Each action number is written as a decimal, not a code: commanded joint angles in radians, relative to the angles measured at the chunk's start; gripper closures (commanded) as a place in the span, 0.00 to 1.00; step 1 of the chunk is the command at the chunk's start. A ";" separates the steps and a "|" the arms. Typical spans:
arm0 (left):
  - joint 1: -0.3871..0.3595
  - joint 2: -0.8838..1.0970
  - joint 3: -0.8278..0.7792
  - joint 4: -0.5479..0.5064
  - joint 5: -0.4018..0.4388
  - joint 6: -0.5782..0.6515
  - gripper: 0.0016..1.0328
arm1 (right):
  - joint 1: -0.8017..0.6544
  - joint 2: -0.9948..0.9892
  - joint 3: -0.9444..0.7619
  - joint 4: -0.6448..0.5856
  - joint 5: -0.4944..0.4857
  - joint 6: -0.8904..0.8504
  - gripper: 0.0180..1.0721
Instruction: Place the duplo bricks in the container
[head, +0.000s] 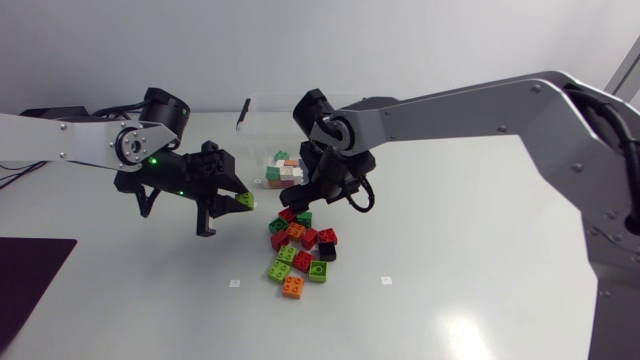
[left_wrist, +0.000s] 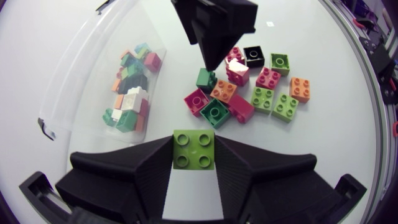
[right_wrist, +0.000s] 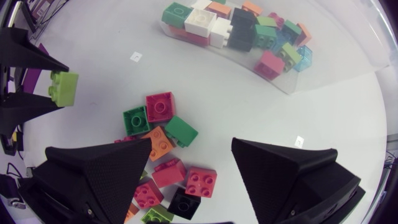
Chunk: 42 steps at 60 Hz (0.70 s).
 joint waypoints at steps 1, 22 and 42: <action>0.011 -0.037 0.003 0.014 0.019 -0.061 0.76 | 0.023 0.057 0.057 -0.045 0.000 0.052 0.12; 0.034 -0.121 0.024 0.231 0.055 -0.329 0.76 | 0.014 0.208 0.215 -0.170 0.010 0.163 0.18; 0.017 -0.130 0.038 0.316 0.055 -0.404 0.76 | -0.014 0.217 0.225 -0.173 0.020 0.192 0.26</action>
